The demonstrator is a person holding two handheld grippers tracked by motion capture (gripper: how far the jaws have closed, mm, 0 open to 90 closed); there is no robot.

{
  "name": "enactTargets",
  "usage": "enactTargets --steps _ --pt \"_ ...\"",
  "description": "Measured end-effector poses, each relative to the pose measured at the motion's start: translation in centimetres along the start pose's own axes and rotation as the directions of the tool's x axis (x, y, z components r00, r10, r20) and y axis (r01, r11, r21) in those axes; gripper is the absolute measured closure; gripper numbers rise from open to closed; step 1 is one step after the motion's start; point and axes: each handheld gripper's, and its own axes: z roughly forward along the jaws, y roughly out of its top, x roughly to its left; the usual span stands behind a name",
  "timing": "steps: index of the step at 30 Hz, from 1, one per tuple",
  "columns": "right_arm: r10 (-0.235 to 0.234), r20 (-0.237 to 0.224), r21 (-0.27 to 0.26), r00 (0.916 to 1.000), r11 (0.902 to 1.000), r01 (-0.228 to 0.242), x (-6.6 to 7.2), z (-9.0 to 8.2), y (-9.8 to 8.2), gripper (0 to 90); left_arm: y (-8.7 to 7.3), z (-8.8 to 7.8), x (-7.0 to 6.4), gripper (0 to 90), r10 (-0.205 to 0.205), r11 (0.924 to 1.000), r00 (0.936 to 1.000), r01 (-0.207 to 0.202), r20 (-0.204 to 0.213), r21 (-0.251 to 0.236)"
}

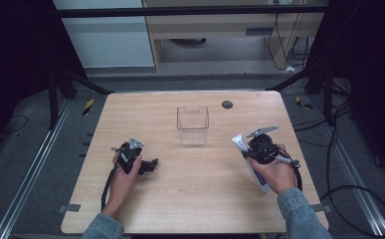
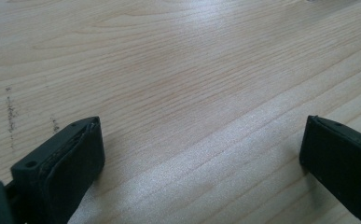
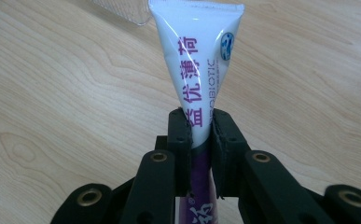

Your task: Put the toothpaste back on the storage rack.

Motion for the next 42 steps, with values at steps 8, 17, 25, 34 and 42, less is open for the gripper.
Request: enactTargets --steps 8,17,25,34,42 --pt "0.016 0.011 -0.03 0.9998 0.9994 -0.016 -0.4 -0.6 0.4 79.4 0.0 0.0 0.0 0.0 0.0 1.0 1.0 0.0 0.0 0.0" --pt "0.015 0.024 -0.049 0.9996 0.9987 -0.014 -0.6 -1.1 0.8 79.6 0.0 0.0 0.0 0.0 0.0 1.0 1.0 0.0 0.0 0.0" --pt "0.014 0.032 -0.07 0.9994 0.9975 -0.012 -0.7 -1.5 1.2 79.7 0.0 0.0 0.0 0.0 -0.001 1.0 1.0 0.001 0.0 -0.001" --pt "0.019 0.034 -0.083 0.9992 0.9964 -0.016 -0.8 -1.8 1.5 79.9 0.0 0.0 0.0 0.0 -0.001 1.0 1.0 0.001 0.0 -0.001" --pt "0.019 0.04 -0.092 0.999 0.9957 -0.016 -0.9 -2.2 1.7 80.2 0.0 0.0 0.0 0.0 -0.001 1.0 1.0 0.001 0.0 -0.002"
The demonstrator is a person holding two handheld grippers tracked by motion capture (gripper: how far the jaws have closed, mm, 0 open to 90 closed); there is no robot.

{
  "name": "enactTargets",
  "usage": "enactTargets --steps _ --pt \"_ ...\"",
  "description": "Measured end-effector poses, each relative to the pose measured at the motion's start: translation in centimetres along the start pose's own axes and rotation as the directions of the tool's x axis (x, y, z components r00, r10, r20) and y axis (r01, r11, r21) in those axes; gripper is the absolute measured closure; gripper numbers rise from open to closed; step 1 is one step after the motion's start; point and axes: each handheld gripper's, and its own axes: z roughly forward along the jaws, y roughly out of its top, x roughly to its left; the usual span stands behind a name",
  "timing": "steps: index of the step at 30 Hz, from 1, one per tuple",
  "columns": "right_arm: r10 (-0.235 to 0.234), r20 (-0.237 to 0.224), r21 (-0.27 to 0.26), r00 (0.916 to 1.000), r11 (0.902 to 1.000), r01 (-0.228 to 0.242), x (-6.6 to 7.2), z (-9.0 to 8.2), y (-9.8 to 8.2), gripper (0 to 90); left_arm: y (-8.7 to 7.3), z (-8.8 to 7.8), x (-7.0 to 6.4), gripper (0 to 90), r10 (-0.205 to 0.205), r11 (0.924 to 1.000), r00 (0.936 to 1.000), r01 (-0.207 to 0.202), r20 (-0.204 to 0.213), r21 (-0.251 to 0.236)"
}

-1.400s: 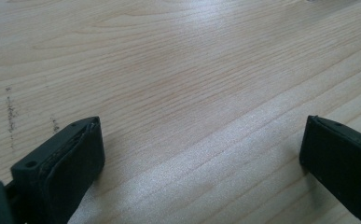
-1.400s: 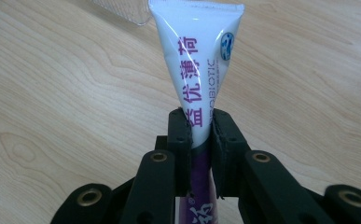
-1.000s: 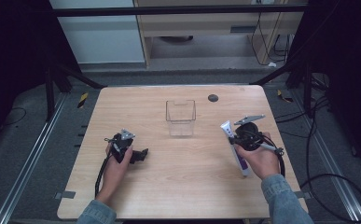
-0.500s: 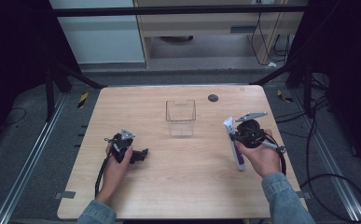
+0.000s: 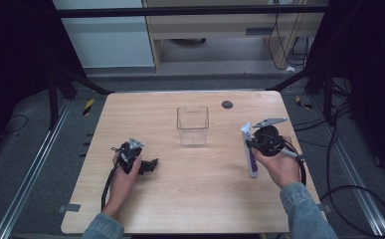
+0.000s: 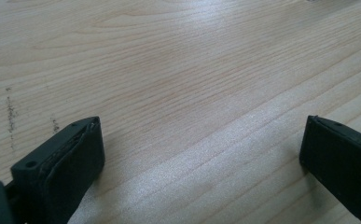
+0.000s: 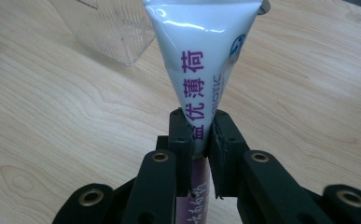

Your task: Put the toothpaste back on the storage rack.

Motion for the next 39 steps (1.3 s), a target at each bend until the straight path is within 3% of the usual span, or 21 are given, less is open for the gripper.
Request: enactTargets --steps 8,17,25,39 --pt "-0.006 0.004 -0.017 1.0 0.9998 0.006 0.2 -0.2 0.2 81.2 0.0 0.0 0.0 0.0 0.0 1.0 1.0 0.0 0.0 0.0" --pt "0.014 0.027 -0.102 0.9995 0.9948 -0.011 0.0 -1.3 1.1 81.5 0.0 0.0 0.0 0.0 -0.001 1.0 1.0 0.001 0.0 0.0" --pt "0.034 0.031 -0.181 0.9989 0.9832 -0.028 0.0 -1.7 1.7 81.4 0.0 0.0 0.0 0.0 0.0 1.0 1.0 0.0 0.0 0.0" --pt "0.061 0.028 -0.294 0.9977 0.9545 -0.05 1.2 -1.0 2.7 81.3 0.0 0.0 0.0 0.0 0.0 1.0 1.0 0.0 0.0 0.0"
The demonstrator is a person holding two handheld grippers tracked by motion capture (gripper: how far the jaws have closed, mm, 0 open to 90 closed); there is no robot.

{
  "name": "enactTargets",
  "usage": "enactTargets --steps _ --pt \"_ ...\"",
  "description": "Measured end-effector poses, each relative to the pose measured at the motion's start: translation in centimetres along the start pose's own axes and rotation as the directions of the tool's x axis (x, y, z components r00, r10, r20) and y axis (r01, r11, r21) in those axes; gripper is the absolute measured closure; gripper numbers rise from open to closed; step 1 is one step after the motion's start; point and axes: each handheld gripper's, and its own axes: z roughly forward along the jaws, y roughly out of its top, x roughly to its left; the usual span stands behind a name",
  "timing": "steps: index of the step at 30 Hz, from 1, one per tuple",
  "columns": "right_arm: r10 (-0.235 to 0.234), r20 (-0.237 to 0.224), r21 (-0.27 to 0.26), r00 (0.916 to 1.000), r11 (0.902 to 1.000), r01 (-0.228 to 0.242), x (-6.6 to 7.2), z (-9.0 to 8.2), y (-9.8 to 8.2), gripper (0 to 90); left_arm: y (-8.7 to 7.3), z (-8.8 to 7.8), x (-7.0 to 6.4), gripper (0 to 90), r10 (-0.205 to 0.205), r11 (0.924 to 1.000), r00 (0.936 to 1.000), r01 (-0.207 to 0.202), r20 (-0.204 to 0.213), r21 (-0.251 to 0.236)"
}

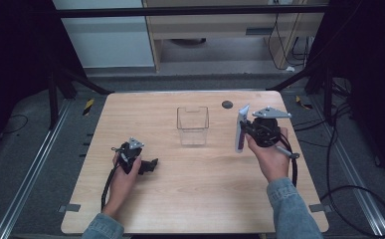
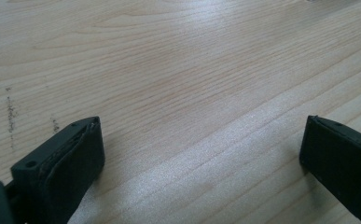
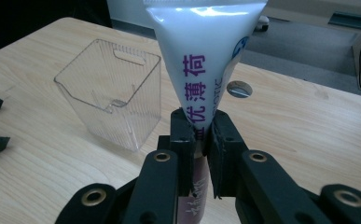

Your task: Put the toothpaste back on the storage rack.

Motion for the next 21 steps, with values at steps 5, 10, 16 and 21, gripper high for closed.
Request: enactTargets --steps 5,10,16,21 --pt "0.014 -0.006 -0.029 0.9999 0.9995 -0.014 0.6 0.4 0.1 81.3 0.0 0.0 0.0 0.0 0.0 1.0 1.0 0.0 0.0 0.0" --pt "0.019 -0.013 -0.049 0.9997 0.9986 -0.02 1.4 0.9 0.2 81.3 0.0 0.0 0.0 0.0 0.0 1.0 1.0 0.0 0.0 0.0" --pt "0.019 -0.02 -0.077 0.9996 0.9968 -0.021 2.3 1.1 0.4 81.3 0.0 0.0 0.0 0.0 0.001 1.0 1.0 -0.001 0.0 0.0" --pt "0.012 -0.03 -0.11 0.9995 0.9938 -0.015 2.8 0.9 0.0 81.2 0.0 0.0 0.0 0.0 0.0 1.0 1.0 0.0 0.0 0.0"
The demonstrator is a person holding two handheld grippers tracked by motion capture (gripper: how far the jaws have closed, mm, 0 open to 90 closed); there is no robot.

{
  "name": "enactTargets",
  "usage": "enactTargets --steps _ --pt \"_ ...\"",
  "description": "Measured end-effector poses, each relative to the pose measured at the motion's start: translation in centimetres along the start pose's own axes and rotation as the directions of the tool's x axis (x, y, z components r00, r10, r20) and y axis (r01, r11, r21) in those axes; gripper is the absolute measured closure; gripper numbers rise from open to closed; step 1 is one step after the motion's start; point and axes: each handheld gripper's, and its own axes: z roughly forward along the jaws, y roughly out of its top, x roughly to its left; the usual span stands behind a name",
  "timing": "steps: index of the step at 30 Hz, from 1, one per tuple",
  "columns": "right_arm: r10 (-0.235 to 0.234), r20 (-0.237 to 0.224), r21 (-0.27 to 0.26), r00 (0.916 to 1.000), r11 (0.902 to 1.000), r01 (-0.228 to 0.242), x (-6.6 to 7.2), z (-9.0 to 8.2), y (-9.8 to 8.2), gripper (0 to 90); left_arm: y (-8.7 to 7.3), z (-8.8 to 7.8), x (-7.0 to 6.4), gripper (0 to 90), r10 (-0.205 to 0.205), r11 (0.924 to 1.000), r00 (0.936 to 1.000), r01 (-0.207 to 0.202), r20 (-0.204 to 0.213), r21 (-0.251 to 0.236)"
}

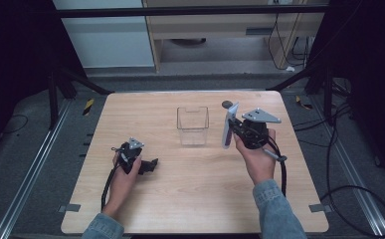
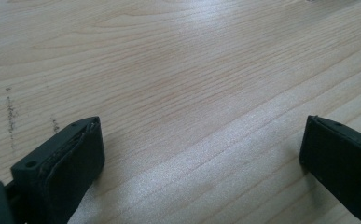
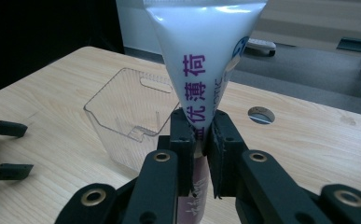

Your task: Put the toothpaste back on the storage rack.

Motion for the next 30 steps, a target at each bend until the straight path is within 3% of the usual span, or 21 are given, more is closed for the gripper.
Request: enactTargets --steps 18,30 --pt "0.01 -0.021 -0.099 0.9997 0.995 -0.012 2.6 -1.6 0.9 81.1 0.0 0.0 0.0 0.0 0.0 1.0 1.0 0.0 0.0 0.0" --pt "-0.013 -0.015 -0.11 0.9998 0.9939 0.011 2.6 -2.2 3.1 81.1 0.0 0.0 0.0 0.0 0.002 1.0 1.0 -0.002 0.0 0.0"
